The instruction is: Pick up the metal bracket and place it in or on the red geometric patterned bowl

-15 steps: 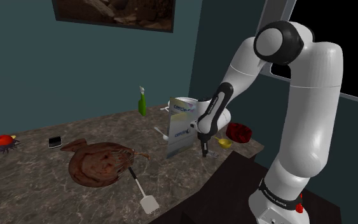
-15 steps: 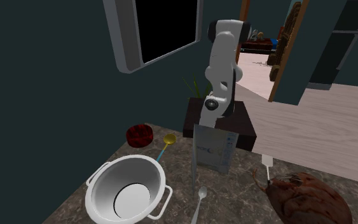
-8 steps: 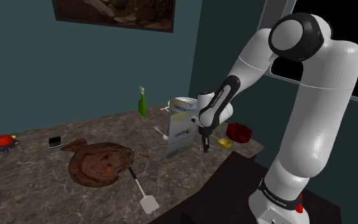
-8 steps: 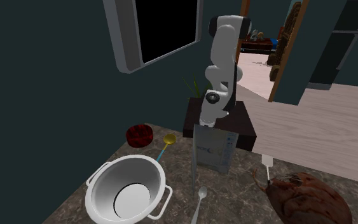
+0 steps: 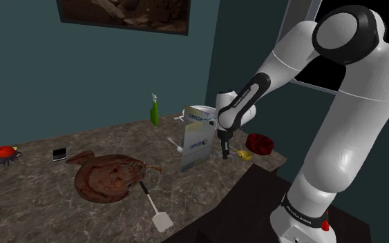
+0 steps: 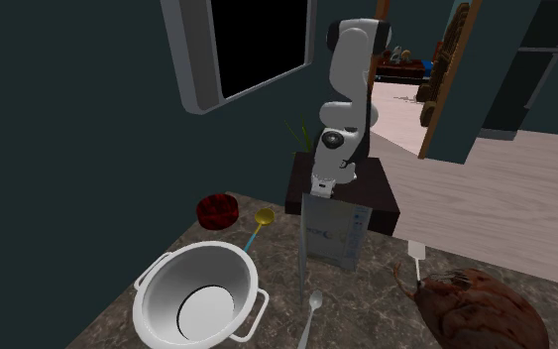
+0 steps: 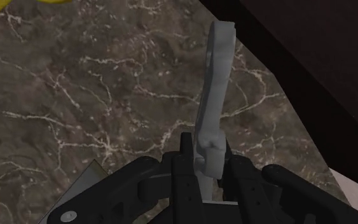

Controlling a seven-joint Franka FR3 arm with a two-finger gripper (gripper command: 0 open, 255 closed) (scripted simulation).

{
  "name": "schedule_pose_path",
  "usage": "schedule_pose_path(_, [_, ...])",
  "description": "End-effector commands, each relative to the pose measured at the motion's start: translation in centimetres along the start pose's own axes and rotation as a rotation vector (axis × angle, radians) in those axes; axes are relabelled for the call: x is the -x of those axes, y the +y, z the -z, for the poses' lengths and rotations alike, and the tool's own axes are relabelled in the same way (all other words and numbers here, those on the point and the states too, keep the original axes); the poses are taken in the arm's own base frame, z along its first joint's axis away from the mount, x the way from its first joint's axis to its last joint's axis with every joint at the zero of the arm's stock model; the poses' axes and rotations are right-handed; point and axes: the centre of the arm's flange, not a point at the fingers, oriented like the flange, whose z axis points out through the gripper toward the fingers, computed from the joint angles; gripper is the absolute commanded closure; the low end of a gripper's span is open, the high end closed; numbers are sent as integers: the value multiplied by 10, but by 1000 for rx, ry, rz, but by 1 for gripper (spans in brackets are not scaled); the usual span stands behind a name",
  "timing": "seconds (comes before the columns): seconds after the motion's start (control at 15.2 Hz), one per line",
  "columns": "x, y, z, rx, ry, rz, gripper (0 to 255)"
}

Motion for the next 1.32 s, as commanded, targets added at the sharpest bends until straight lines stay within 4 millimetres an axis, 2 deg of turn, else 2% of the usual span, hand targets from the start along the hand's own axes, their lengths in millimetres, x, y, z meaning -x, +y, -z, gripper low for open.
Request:
schedule_pose_path(0.0, [1,-1,8,0,0,0,255])
schedule_pose_path(1.25, [169,185,-12,0,0,0,255])
